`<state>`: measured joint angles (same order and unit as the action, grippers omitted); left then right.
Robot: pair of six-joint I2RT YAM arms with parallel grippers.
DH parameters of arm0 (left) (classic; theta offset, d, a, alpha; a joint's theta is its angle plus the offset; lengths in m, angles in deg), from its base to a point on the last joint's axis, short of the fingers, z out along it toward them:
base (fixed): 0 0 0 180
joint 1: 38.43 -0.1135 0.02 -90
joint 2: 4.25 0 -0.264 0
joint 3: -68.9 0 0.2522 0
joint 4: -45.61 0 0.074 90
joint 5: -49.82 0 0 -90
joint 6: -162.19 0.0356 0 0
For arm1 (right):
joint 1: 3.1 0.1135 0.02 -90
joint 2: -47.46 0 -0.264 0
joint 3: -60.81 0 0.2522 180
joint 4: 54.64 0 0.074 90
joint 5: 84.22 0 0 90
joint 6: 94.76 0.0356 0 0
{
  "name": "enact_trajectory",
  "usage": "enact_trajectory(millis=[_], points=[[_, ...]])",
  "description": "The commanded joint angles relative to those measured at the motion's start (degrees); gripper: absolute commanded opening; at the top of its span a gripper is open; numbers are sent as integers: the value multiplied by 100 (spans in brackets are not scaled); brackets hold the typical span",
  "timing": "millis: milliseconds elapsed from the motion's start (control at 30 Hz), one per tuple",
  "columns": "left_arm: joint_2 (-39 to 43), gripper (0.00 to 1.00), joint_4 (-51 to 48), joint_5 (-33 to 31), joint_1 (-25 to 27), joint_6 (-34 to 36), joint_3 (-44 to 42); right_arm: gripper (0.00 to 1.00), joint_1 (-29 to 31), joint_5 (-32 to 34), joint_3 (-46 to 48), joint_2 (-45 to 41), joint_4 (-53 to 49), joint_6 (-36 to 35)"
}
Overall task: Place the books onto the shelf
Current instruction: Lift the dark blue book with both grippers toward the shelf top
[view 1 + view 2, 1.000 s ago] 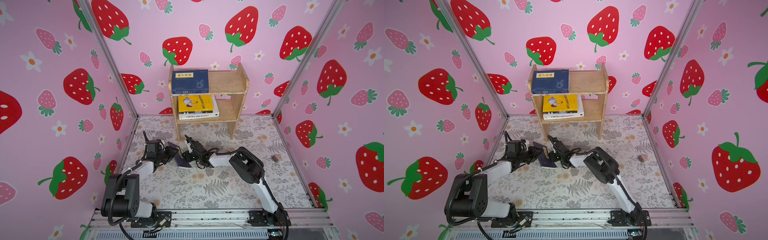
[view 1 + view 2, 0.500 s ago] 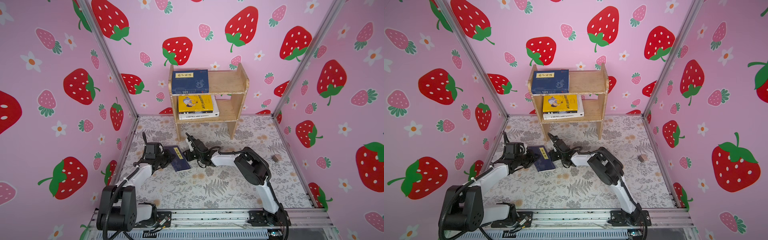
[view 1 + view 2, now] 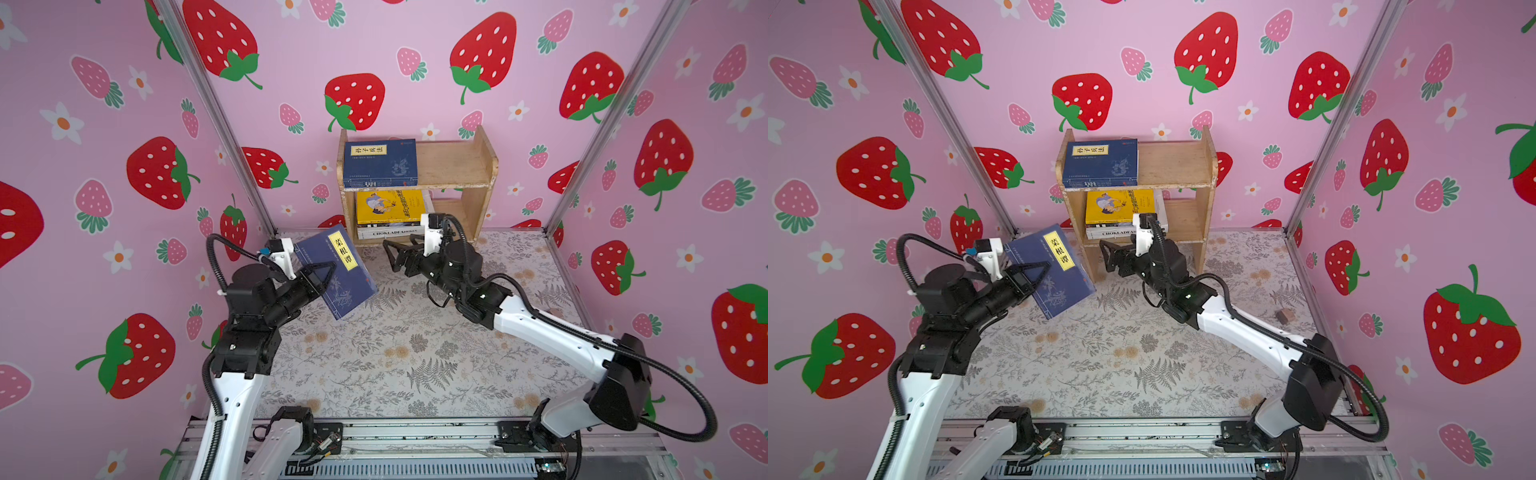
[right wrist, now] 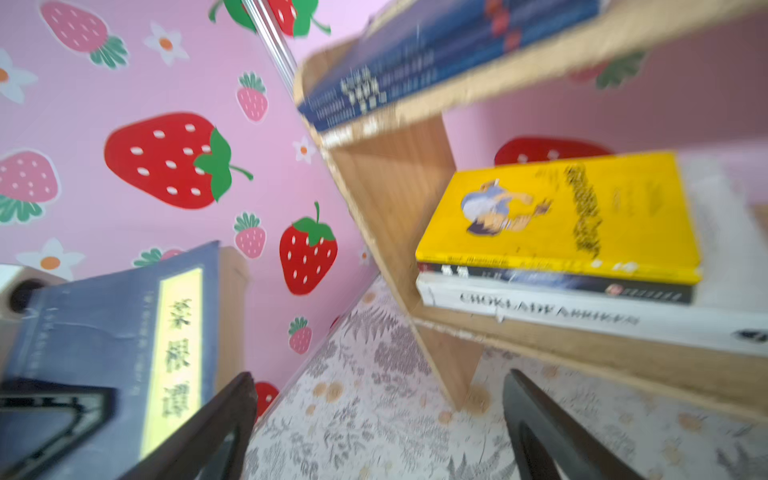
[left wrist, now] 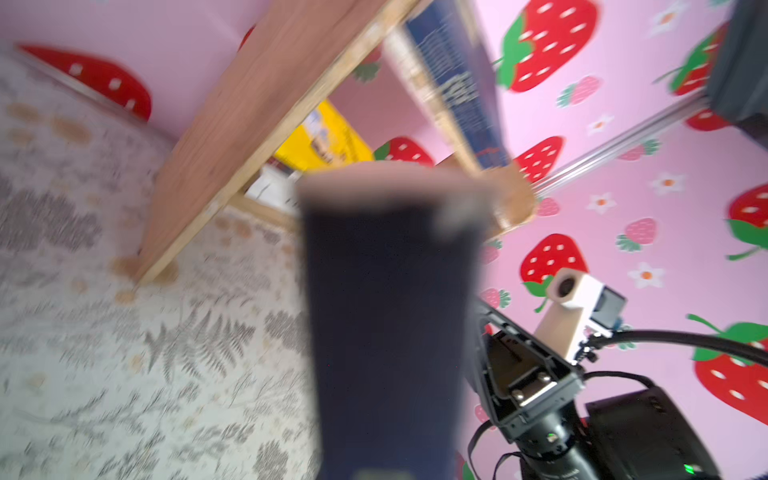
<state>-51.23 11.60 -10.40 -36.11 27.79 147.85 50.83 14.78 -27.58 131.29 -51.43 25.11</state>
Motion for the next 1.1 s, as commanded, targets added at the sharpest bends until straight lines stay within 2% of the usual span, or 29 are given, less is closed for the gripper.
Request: enact_trajectory(millis=[0,133,300,533,733,833,967,1067], points=[[-150,0,579,-59,26,-172,493,100,-110,593,-52,-408,-81,-129],[-544,0,1826,-272,31,-550,1065,100,-322,390,37,-929,27,209],[-1145,0,3242,-933,88,-975,1647,100,-416,-836,252,-1103,905,651],[-2123,0,4282,-1287,583,-1150,2363,100,-420,-2448,-309,-220,1934,1807],[-2628,0,4834,-1368,1067,-1248,2498,99,-437,-3289,-1138,782,2800,2431],[-2705,0,4881,-1478,1296,-1172,2437,95,-441,-3585,-1556,1224,3088,2837],[-2793,0,4899,-1515,1501,-1047,2407,87,-442,-3685,-1647,1553,3786,3231],[-2849,0,4890,-1521,1590,-1021,2410,72,-439,-3601,-1680,1648,3904,3335]])
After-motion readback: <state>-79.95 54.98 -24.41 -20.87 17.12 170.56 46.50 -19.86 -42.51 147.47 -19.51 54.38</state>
